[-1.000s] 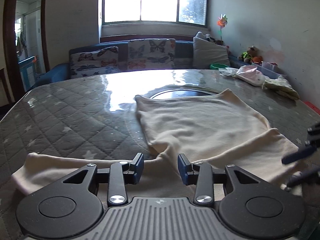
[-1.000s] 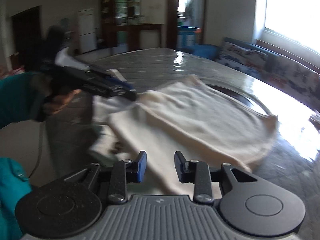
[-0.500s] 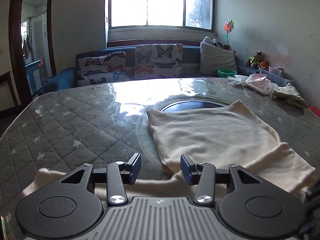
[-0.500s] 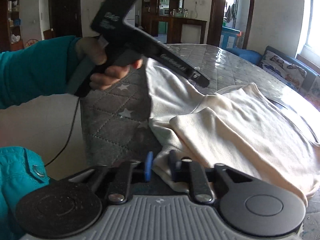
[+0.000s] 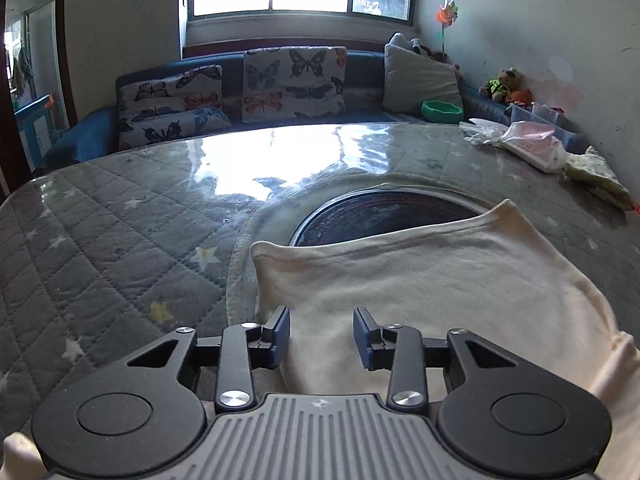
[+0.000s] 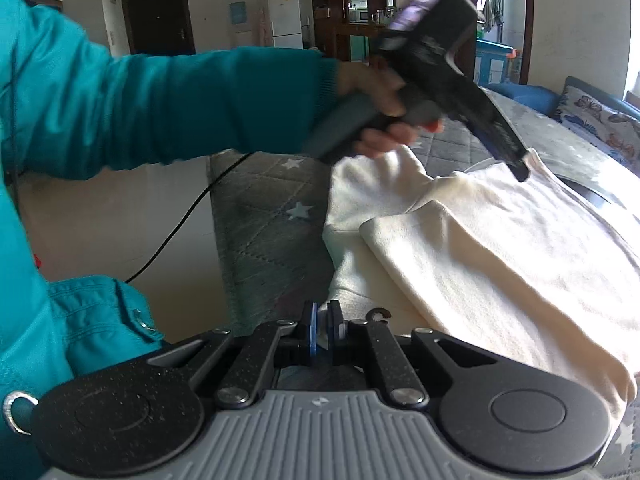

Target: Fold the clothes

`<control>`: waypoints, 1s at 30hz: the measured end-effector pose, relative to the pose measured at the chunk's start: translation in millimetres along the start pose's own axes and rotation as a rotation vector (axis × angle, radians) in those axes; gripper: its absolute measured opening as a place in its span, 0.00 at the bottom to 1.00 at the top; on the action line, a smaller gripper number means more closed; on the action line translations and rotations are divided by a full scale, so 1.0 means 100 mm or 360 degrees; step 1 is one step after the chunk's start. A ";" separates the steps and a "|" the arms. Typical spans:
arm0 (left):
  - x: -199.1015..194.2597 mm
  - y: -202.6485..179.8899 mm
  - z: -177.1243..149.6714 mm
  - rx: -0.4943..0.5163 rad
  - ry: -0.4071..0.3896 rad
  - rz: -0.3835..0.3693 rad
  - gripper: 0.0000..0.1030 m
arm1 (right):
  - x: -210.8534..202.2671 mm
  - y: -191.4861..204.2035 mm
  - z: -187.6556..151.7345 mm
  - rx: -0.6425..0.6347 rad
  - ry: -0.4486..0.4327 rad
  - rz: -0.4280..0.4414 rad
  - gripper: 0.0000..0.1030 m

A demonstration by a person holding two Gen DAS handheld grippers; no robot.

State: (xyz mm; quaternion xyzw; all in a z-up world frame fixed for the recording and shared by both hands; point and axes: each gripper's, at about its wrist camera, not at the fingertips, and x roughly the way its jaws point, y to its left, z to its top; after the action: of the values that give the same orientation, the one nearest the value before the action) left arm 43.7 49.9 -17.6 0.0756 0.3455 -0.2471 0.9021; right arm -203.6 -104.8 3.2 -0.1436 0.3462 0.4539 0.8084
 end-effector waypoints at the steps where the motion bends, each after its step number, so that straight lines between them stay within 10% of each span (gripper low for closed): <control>1: 0.06 0.02 0.02 -0.0003 0.0006 0.0000 0.32 | -0.01 0.00 0.00 0.0003 -0.0002 0.0004 0.04; 17: -0.09 0.21 0.11 -0.0088 -0.0064 0.0137 0.41 | 0.00 -0.03 -0.03 0.0044 -0.0030 0.0024 0.05; 30: -1.40 0.86 -0.91 -0.0559 -0.0143 0.0816 0.51 | -0.07 -0.01 0.03 0.0099 -0.0117 -0.0056 0.27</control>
State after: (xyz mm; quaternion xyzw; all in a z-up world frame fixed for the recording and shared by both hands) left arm -57.0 207.6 3.7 -0.0078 0.3123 0.0490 0.9487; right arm -203.8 -107.8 10.2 -0.1077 0.3277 0.4335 0.8325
